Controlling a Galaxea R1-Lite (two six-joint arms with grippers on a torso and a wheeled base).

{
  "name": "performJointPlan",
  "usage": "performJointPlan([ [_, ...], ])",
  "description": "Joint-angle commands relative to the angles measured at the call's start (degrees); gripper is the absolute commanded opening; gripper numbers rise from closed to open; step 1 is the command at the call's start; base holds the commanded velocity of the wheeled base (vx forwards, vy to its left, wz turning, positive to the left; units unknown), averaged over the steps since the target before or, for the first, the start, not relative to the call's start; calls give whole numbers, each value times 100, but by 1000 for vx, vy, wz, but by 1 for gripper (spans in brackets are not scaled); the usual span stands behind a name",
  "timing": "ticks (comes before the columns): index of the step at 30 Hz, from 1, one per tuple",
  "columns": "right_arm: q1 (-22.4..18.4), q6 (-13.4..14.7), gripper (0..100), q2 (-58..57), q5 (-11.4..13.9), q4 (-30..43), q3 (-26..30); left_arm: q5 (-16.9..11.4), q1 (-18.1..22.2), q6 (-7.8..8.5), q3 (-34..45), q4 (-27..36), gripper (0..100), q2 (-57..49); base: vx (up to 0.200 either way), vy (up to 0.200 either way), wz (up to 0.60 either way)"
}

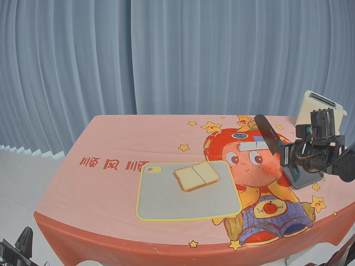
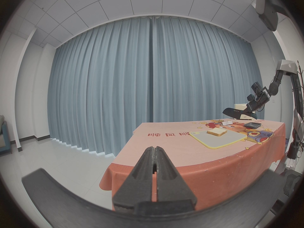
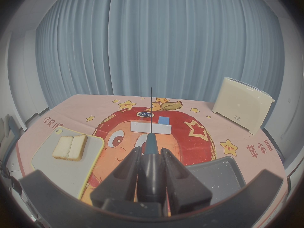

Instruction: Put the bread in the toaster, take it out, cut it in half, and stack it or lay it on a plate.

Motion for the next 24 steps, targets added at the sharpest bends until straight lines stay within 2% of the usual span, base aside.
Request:
performJointPlan([
  [1, -9, -8, 0, 219, -3, -1, -58, 1, 0, 2, 92, -1, 0, -49, 0, 0, 0],
  [24, -9, -34, 0, 491, -12, -1, -67, 1, 0, 2, 92, -1, 0, -49, 0, 0, 0],
])
